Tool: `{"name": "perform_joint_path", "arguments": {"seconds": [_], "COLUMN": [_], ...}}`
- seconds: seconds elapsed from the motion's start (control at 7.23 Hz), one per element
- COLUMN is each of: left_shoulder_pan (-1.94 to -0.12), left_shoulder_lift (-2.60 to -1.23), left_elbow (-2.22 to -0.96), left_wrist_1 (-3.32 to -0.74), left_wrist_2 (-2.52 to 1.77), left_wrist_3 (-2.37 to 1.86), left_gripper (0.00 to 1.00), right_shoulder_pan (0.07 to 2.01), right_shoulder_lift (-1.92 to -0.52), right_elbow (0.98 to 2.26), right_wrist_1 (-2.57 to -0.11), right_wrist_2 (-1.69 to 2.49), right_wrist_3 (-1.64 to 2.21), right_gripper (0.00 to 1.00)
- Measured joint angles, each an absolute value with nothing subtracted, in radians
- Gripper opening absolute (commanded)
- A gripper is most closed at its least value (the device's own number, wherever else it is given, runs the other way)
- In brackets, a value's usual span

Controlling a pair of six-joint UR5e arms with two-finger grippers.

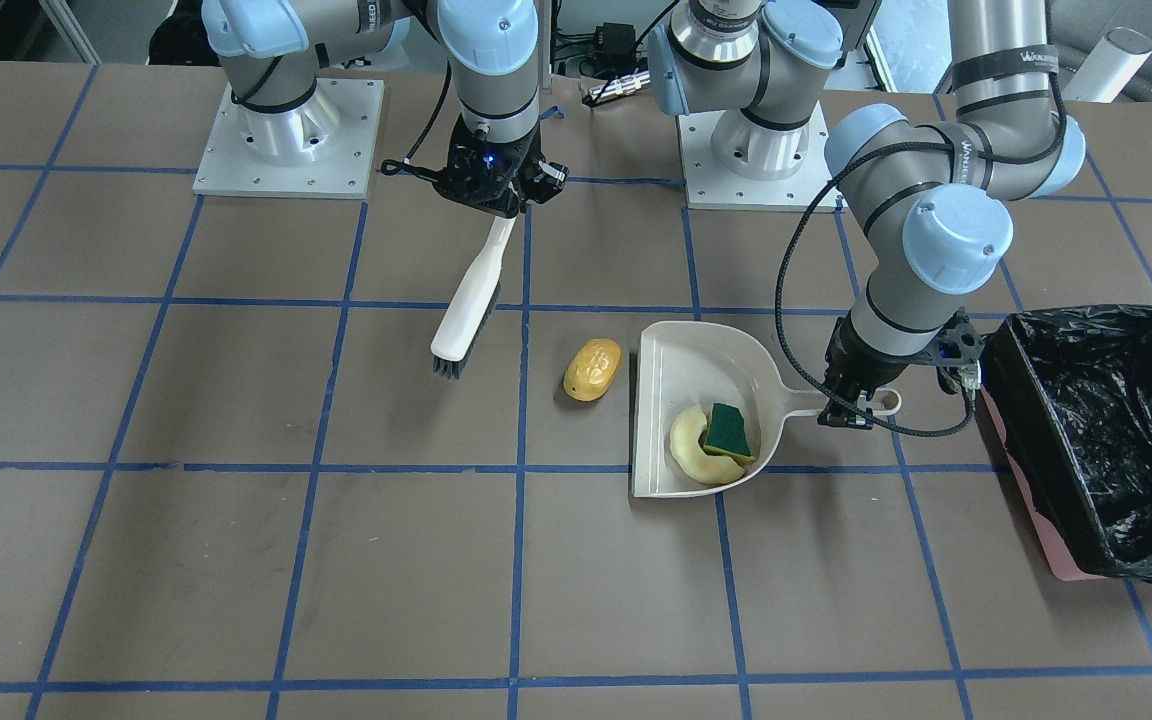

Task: Sweep and dump trash into bin
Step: 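Sweep the yellow potato into the dustpan with the right-held brush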

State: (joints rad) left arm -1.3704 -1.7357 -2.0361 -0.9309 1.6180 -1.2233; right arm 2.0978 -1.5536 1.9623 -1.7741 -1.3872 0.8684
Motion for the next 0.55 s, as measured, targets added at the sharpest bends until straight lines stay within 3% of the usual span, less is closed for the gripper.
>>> {"name": "perform_joint_path", "arguments": {"seconds": [0.55], "left_shoulder_pan": [-1.368], "left_shoulder_lift": [-1.712], "left_elbow": [-2.111], "left_wrist_1": [-0.863], "left_wrist_2": [1.619], "left_wrist_3": [-1.225], "left_gripper": [0.00], "right_shoulder_pan": [2.194], "right_shoulder_lift": [-1.442], "right_elbow": [1.965], "right_wrist_1": [-1.889], "right_wrist_2": [-1.334], "right_wrist_3": [1.087], "right_gripper": [0.00]}}
